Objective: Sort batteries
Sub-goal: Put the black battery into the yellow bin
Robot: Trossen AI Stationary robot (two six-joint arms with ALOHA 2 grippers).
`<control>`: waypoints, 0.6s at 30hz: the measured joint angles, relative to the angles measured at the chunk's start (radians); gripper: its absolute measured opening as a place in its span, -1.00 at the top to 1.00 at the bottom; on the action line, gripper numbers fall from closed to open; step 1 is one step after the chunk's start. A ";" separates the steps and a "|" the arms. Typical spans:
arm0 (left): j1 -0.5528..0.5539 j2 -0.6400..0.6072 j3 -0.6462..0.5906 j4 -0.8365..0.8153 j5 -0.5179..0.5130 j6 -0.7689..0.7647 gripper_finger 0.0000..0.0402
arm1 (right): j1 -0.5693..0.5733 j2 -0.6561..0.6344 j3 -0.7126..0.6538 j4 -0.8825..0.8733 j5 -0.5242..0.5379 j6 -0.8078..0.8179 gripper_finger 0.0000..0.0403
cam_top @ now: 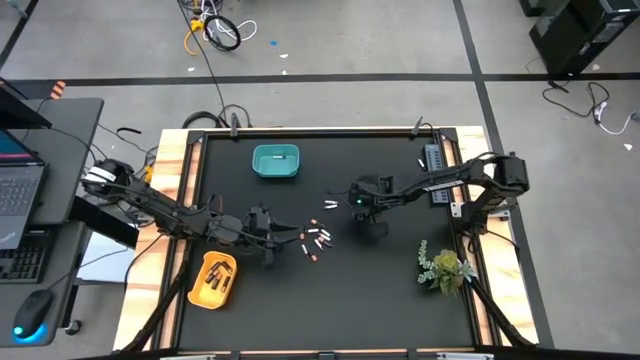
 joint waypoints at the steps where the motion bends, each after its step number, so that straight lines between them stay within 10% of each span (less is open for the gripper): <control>1: 0.000 0.000 0.000 -0.003 0.000 -0.001 0.27 | 0.002 -0.017 0.010 -0.011 -0.003 -0.001 0.97; 18: 0.000 0.109 0.000 0.101 -0.083 -0.042 0.27 | 0.061 -0.234 0.071 0.182 -0.049 0.092 0.99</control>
